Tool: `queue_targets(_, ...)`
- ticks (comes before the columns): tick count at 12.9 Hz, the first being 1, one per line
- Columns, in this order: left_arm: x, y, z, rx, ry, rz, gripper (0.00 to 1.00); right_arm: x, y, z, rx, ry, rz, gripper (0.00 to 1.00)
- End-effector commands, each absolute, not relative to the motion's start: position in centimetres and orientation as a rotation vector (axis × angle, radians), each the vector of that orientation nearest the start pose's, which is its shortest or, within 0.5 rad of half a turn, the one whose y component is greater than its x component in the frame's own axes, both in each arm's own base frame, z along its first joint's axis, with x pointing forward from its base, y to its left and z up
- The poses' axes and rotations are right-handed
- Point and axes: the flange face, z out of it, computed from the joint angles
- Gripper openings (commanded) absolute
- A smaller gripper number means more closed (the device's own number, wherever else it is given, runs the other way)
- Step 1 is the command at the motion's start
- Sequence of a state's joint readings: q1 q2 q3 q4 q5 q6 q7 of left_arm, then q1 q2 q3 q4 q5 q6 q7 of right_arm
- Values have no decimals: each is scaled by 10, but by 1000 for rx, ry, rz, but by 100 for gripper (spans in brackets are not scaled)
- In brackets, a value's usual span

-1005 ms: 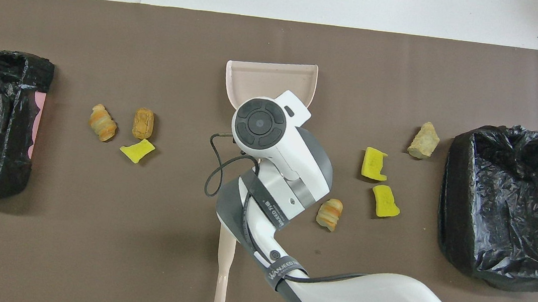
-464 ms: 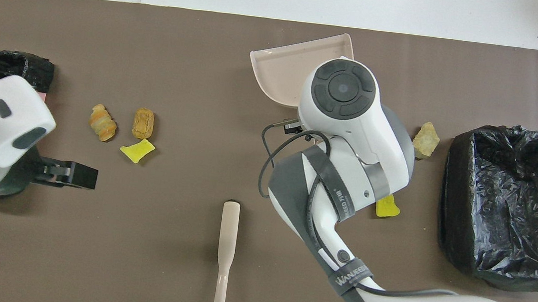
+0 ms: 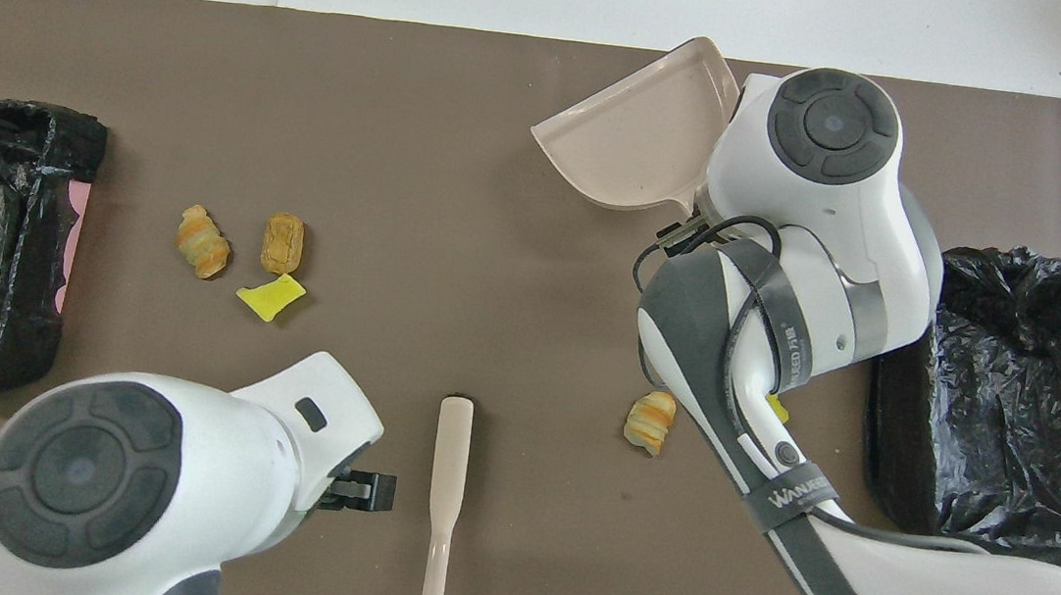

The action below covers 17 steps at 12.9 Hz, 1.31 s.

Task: Sweep and dump trash in bin
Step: 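Move the dustpan beside the debris while the left gripper reaches the brush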

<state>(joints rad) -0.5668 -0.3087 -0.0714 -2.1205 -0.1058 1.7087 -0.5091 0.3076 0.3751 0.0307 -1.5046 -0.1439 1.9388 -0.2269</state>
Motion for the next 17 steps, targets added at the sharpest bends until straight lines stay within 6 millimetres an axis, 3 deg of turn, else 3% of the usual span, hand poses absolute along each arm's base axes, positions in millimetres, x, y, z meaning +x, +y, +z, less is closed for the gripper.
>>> queue_targets(1, 325, -284, 505, -3181, 206, 219, 100, 639, 196, 459, -3040, -1218, -38, 0)
queue_targets(4, 307, -305, 463, -3199, 176, 172, 100, 640, 182, 458, -2915, -1490, 22, 0)
queue_targets(6, 292, -325, 426, -3161, 184, 222, 100, 639, 184, 467, -2887, -1543, 2, 0)
queue_targets(7, 292, -332, 403, -3155, 134, 224, 100, 634, 187, 465, -2868, -1573, 20, 0)
queue_targets(9, 285, -347, 380, -3158, 84, 206, 100, 619, 183, 454, -2726, -1780, 51, 0)
queue_targets(10, 278, -353, 366, -3135, 106, 233, 100, 617, 179, 452, -2707, -1801, 53, 0)
queue_targets(12, 270, -352, 352, -3142, 122, 212, 100, 618, 164, 446, -2686, -1822, 69, 0)
queue_targets(17, 256, -350, 338, -3134, 146, 211, 100, 614, 181, 441, -2616, -1918, 75, 0)
